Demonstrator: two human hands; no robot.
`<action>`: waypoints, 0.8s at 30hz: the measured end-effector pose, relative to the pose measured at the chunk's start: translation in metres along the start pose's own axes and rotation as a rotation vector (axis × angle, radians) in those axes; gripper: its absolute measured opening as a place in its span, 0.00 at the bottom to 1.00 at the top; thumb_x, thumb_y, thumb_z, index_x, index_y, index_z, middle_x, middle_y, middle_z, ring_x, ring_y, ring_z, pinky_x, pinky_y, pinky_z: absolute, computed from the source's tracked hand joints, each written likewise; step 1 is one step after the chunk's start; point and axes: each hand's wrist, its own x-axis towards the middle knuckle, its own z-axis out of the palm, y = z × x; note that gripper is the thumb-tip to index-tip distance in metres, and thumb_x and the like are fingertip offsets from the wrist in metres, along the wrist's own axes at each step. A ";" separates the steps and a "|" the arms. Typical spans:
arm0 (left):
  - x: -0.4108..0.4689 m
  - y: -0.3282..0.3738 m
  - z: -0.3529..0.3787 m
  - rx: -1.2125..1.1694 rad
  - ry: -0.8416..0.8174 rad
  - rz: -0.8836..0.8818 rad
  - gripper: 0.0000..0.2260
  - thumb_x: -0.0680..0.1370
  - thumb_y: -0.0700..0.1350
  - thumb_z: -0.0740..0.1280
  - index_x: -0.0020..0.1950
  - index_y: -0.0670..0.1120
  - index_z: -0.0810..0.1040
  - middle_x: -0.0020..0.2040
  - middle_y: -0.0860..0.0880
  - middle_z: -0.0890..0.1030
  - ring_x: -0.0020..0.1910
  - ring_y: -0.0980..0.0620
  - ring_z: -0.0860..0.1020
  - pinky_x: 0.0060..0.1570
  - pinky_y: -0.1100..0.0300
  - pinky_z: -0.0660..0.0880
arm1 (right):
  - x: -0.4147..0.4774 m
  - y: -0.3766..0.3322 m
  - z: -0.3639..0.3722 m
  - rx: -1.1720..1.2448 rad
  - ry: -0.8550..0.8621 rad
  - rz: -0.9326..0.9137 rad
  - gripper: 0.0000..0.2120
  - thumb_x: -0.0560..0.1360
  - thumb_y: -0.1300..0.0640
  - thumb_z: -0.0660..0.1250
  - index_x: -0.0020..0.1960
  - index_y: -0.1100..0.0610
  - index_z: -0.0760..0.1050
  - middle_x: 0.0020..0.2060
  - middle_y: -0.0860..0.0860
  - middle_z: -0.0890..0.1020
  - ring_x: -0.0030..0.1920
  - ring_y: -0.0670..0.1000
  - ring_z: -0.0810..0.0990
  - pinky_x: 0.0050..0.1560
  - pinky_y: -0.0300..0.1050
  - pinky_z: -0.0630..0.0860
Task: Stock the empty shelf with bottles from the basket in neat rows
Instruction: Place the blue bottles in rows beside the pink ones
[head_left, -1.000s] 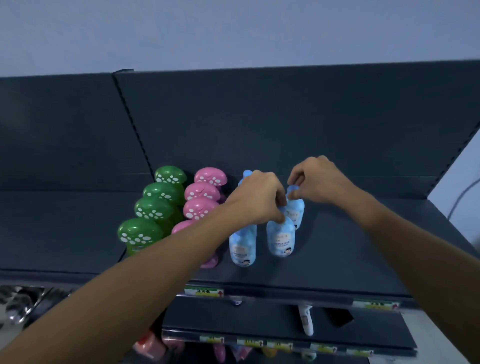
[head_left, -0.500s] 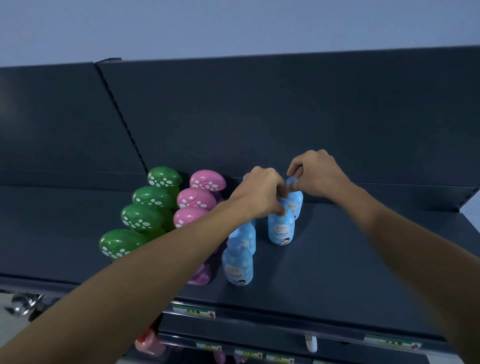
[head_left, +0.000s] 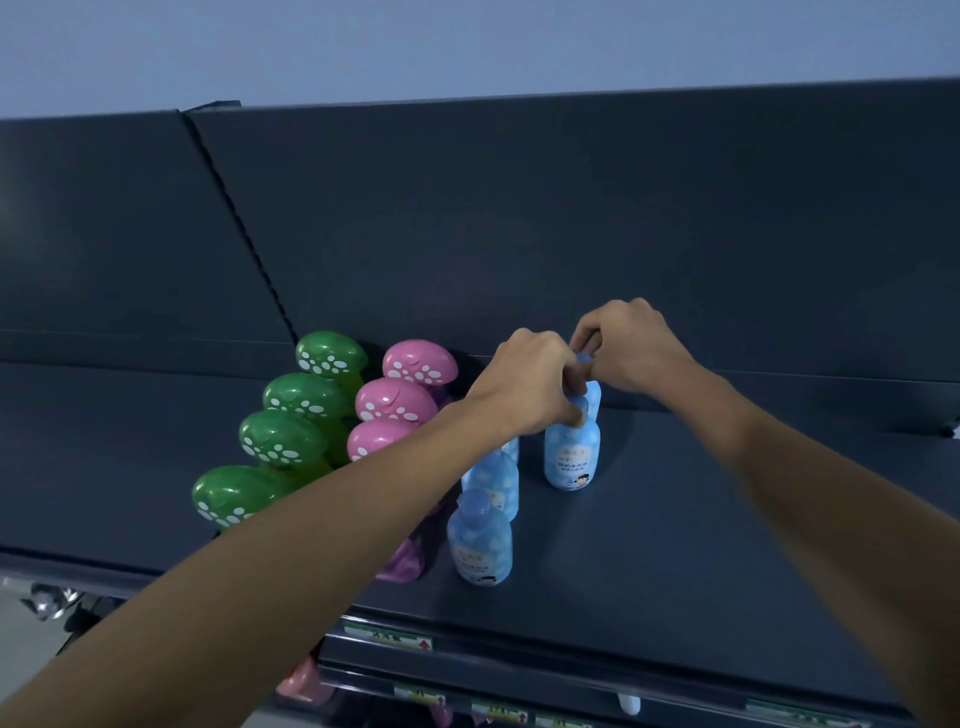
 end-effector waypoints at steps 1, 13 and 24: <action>0.000 0.000 0.000 -0.001 0.002 0.002 0.11 0.66 0.47 0.82 0.47 0.52 0.87 0.44 0.53 0.84 0.48 0.52 0.81 0.49 0.54 0.82 | 0.000 0.000 0.000 -0.002 -0.004 -0.002 0.08 0.64 0.56 0.79 0.40 0.49 0.82 0.38 0.45 0.83 0.44 0.49 0.83 0.49 0.50 0.83; 0.002 -0.004 0.008 -0.005 -0.026 0.033 0.12 0.68 0.46 0.79 0.49 0.51 0.84 0.45 0.55 0.83 0.48 0.54 0.79 0.52 0.53 0.80 | 0.002 0.002 -0.002 -0.016 -0.060 -0.005 0.09 0.66 0.59 0.78 0.42 0.49 0.82 0.40 0.46 0.83 0.46 0.49 0.82 0.51 0.49 0.82; -0.009 -0.012 0.005 -0.015 -0.025 0.002 0.16 0.68 0.50 0.80 0.51 0.48 0.80 0.44 0.53 0.81 0.52 0.49 0.79 0.52 0.51 0.79 | -0.008 -0.008 -0.005 -0.030 0.035 -0.020 0.09 0.68 0.53 0.79 0.46 0.49 0.82 0.40 0.41 0.83 0.45 0.42 0.82 0.46 0.36 0.76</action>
